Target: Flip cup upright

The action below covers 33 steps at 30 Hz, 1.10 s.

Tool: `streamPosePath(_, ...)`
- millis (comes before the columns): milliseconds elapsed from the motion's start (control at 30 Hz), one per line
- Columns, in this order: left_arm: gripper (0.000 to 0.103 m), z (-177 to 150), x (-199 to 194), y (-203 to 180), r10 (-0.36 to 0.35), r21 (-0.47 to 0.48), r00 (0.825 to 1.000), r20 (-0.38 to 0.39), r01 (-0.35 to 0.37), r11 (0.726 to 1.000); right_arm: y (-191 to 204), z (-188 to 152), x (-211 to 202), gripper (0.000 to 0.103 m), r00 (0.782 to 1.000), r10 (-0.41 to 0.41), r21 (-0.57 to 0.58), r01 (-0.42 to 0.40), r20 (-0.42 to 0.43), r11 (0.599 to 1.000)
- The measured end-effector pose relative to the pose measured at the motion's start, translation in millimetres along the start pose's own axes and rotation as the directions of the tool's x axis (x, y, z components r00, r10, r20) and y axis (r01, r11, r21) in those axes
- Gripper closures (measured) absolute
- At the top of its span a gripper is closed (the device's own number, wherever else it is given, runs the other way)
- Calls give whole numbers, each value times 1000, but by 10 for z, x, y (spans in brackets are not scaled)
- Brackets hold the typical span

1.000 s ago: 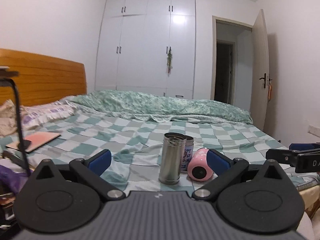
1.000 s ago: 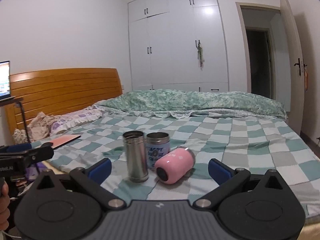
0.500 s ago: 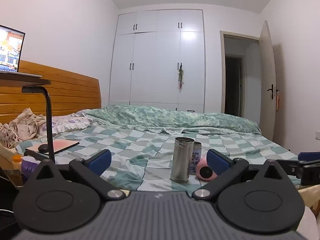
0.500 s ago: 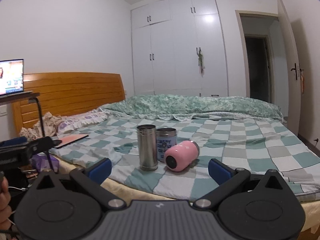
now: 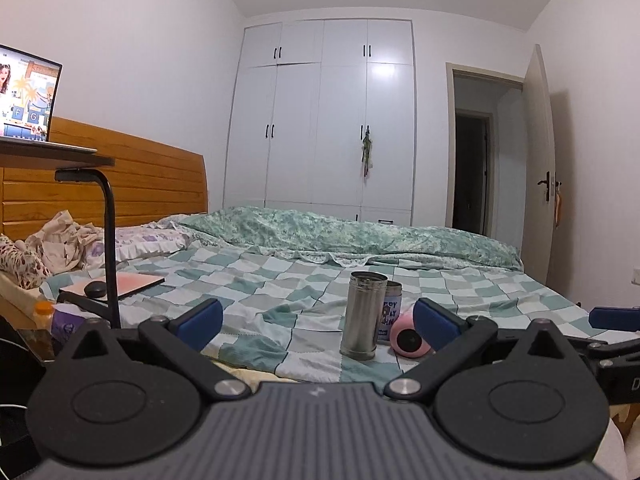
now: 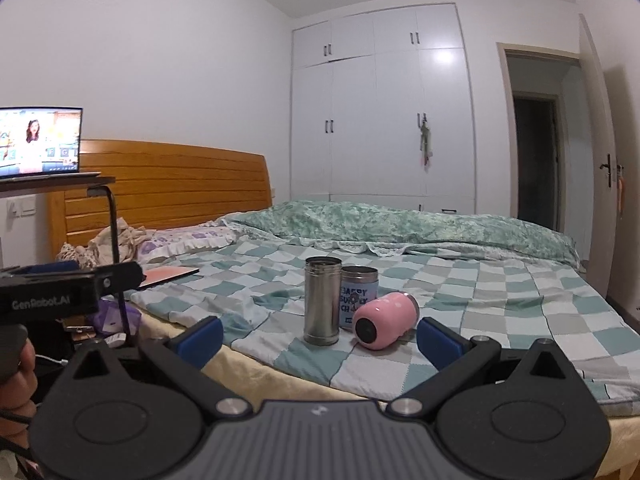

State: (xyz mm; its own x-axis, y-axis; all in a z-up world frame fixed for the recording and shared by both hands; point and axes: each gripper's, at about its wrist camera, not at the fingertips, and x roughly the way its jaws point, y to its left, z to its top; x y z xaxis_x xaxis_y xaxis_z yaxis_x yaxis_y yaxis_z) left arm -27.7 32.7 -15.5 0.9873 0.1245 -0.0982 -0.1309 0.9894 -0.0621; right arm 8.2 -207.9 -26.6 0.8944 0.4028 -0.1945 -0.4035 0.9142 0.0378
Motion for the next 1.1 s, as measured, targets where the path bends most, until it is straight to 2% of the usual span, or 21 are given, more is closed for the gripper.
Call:
streamPosePath(500, 0, -31, -6, -27, -40, 24, 999, 0, 40, 999, -56, -46, 4, 0, 1000, -25, 26, 26, -13, 999)
streamPosePath(1100, 0, -40, 1, -54, -43, 34, 999, -4, 43, 998, -19, -46, 53, 0, 1000, -14, 7, 14, -23, 1000)
